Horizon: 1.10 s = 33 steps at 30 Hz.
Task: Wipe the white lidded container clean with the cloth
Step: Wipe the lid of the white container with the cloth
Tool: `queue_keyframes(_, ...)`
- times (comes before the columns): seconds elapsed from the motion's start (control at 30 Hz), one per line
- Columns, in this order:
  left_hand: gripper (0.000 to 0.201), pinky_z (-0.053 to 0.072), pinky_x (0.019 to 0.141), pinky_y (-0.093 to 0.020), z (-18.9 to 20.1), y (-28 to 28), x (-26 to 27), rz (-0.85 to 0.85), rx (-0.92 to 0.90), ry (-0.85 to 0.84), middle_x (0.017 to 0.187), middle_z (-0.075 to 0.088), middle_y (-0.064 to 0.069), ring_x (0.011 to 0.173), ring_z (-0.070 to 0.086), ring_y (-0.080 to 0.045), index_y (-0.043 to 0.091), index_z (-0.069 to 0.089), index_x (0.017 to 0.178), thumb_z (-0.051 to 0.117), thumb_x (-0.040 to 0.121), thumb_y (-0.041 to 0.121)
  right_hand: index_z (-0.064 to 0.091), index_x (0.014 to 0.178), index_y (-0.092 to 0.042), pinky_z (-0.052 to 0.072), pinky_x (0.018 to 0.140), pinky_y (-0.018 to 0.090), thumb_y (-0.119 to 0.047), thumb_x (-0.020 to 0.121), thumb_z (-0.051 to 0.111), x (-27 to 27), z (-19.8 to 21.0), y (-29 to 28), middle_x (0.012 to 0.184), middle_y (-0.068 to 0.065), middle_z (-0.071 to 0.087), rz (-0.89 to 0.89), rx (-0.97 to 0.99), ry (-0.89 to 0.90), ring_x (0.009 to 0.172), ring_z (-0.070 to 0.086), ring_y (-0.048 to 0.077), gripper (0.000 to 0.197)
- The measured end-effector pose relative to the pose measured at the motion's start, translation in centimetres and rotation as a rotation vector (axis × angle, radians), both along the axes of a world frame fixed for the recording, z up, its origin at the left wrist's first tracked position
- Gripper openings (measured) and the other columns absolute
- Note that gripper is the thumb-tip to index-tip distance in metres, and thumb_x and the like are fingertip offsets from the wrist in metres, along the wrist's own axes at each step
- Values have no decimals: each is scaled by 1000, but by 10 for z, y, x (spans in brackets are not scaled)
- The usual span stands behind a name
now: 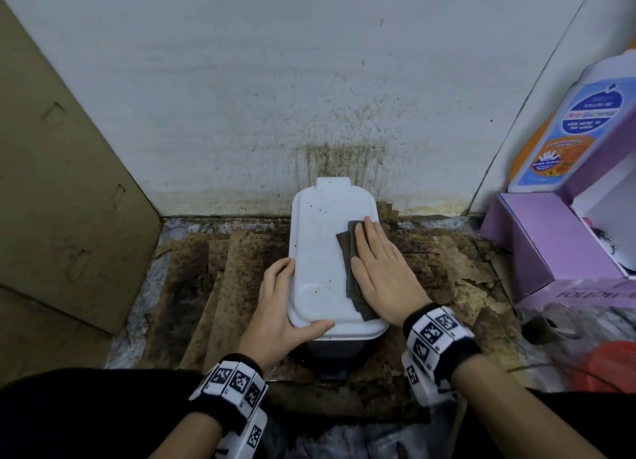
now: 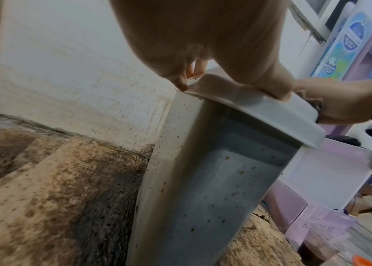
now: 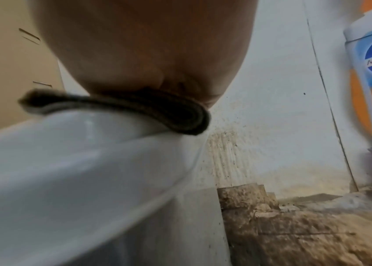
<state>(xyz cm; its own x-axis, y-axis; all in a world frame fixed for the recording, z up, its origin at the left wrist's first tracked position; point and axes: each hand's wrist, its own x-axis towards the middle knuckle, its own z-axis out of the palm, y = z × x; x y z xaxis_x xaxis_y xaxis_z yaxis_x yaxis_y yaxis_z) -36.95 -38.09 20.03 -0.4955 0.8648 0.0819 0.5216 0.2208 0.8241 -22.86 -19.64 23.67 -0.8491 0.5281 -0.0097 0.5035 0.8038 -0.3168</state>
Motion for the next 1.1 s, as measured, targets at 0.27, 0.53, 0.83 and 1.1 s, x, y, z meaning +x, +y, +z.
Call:
queue_keyframes(0.27, 108, 30, 111, -26, 0, 0, 2, 38, 4, 1, 149, 19, 19, 141, 24, 3, 25, 28, 151, 80, 66, 65, -2, 160, -9, -3, 127, 34, -34, 111, 23, -11, 2, 9, 168, 5, -14, 5, -112, 42, 154, -17, 17, 61)
queue_keyframes(0.53, 106, 28, 109, -21, 0, 0, 5, 39, -4, 18, 148, 19, 20, 140, 23, 6, 26, 28, 151, 82, 66, 61, 1, 161, -15, -9, 123, 24, -36, 109, 21, 20, -11, -45, 167, -5, -12, -78, -80, 169, 151, -22, 4, 59)
queue_keyframes(0.83, 109, 31, 111, -26, -1, 2, 1, 19, -12, 61, 150, 17, 21, 142, 24, 2, 29, 25, 152, 79, 65, 68, -8, 160, -15, -6, 125, 28, -43, 109, 20, 23, 1, -32, 167, -3, -21, -11, -61, 28, 152, -24, 9, 64)
queue_keyframes(1.1, 107, 31, 112, -29, -2, 2, 0, 11, -7, 55, 150, 16, 23, 143, 22, 2, 30, 24, 152, 76, 68, 70, -7, 160, -10, -4, 126, 32, -43, 109, 17, -8, 11, 23, 167, 5, -19, 86, -79, -87, 154, -19, 17, 65)
